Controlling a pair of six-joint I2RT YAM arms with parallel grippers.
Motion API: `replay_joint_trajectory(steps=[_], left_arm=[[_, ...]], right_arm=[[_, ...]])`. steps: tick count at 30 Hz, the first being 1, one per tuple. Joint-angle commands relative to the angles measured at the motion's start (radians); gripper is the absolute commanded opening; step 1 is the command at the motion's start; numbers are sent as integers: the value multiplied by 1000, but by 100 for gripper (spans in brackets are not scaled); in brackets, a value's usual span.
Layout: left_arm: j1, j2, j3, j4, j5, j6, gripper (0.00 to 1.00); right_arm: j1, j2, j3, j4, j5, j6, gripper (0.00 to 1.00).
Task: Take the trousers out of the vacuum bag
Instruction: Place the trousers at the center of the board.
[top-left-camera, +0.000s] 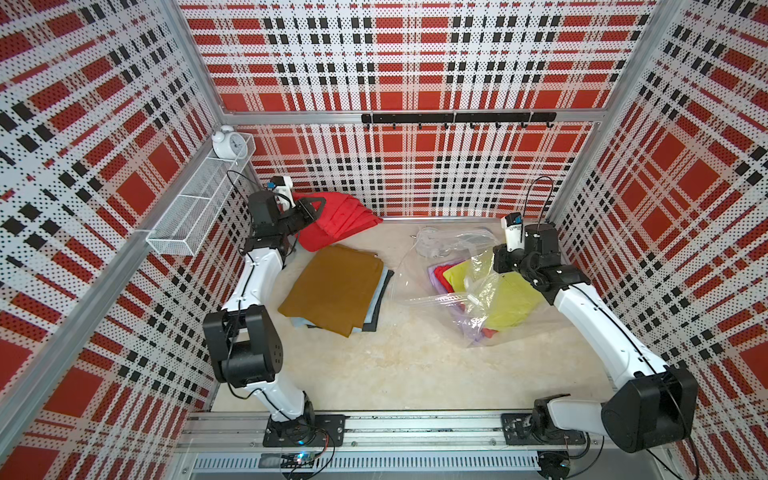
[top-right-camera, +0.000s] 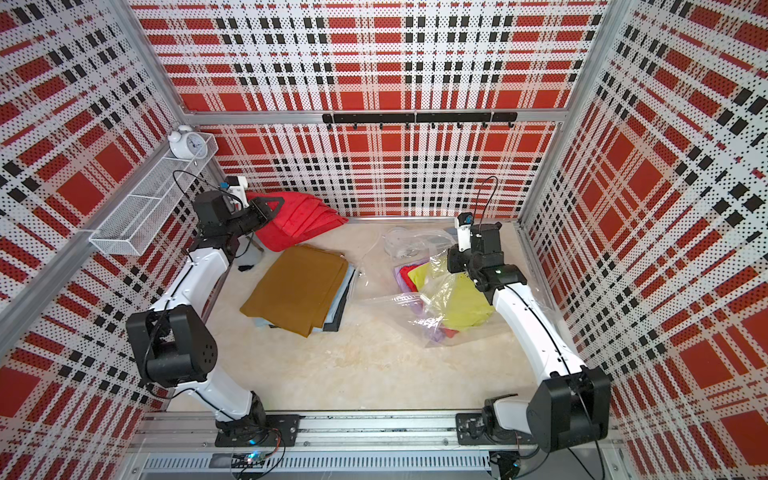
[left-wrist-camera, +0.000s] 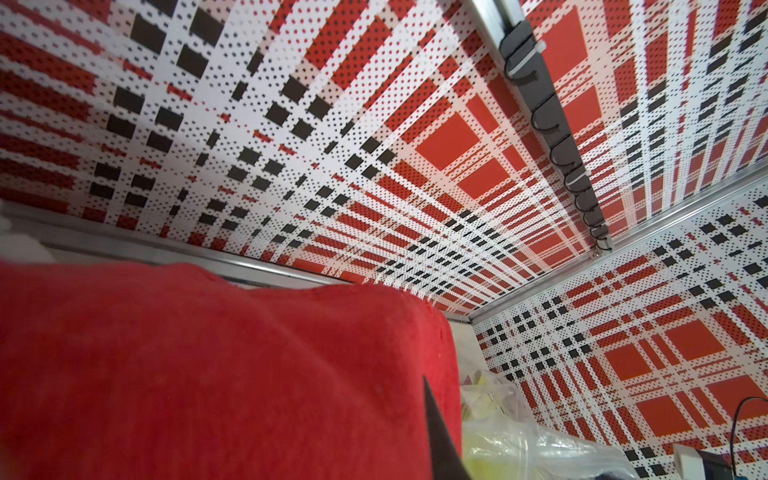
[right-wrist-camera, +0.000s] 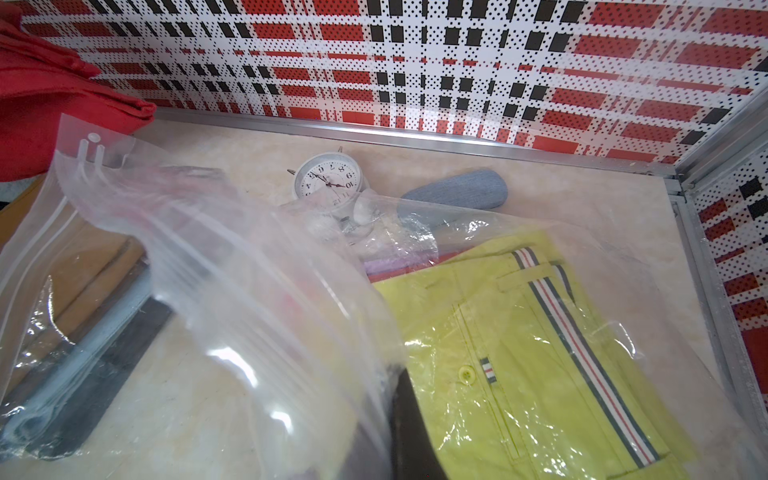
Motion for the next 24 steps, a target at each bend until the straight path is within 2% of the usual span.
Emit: replay_joint_trajectory(steps=[1, 10, 24], left_arm=[[3, -86, -73, 109, 18, 28, 0], [-1, -131, -189, 135, 22, 26, 0], [-9, -391, -548, 79, 2, -25, 0]], right_arm=[[-11, -7, 17, 10, 15, 1, 0], [-11, 4, 26, 10, 13, -3, 0], [-12, 28, 34, 15, 6, -10, 0]])
